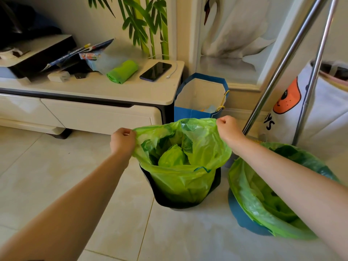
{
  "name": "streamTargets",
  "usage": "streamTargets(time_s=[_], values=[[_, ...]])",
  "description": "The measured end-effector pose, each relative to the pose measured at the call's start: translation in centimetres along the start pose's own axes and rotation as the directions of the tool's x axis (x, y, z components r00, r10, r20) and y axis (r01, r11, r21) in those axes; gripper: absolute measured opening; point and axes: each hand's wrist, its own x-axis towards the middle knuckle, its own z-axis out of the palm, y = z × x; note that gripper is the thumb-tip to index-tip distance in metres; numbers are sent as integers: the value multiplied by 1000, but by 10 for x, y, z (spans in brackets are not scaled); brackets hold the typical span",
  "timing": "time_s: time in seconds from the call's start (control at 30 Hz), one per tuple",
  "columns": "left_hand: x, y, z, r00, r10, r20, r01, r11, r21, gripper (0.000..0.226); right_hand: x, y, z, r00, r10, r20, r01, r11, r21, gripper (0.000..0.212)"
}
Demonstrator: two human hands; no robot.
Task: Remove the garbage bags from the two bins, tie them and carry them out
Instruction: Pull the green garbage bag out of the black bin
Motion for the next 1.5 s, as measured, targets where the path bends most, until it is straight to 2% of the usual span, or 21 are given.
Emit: streamTargets(time_s=[0.07,0.27,0.37,0.47,0.57,0.67,0.73,0.8,0.87,0.9,1.0,1.1,1.17,1.23,1.3,1.5], values=[[-9,5,-3,998,61,-13,-61,998,21,16,-8,-7,-8,1000,-13,2,12,998,57,28],[-46,11,-21,974,224,-32,-220,970,102,11,-42,-16,-34,996,-91,-23,92,992,87,37],[-59,1,-37,972,236,-20,-232,965,120,10,-65,-10,-48,985,-167,35,165,985,48,39],[-67,-14,-53,979,202,-12,-198,968,154,9,-83,4,-60,979,-182,97,186,982,-31,31],[-68,-30,-64,994,108,2,-107,979,173,5,-92,21,-71,973,-196,121,219,950,-223,21],[-67,-44,-73,992,-110,59,101,985,138,8,-98,30,-79,968,-241,70,250,908,-337,25],[-74,-46,-77,945,-279,169,266,959,94,26,-100,32,-83,972,-233,41,232,902,-363,29],[-86,-41,-79,860,-406,308,404,912,75,39,-100,32,-82,979,-186,78,202,906,-371,36],[-97,-35,-80,782,-455,426,479,876,55,36,-101,30,-79,986,-85,146,134,918,-374,43],[-101,-32,-80,769,-444,459,481,876,41,30,-102,28,-78,984,-9,176,75,925,-372,46],[-105,-22,-72,833,-361,420,391,920,16,10,-102,18,-75,953,198,230,-123,944,-305,42],[-100,-7,-67,890,-275,363,320,945,-69,24,-100,4,-76,918,312,246,-311,949,-45,35],[-97,5,-64,907,-224,357,265,962,-70,26,-98,-8,-77,911,311,270,-353,928,121,24],[-97,14,-60,906,-165,389,182,983,-6,25,-92,-20,-78,934,268,237,-318,925,207,19],[-98,19,-55,903,-120,413,116,993,34,25,-85,-30,-78,963,203,177,-240,945,220,26],[-91,34,-45,942,-67,330,85,996,-41,30,-78,-53,-73,991,75,115,-101,965,242,31]])
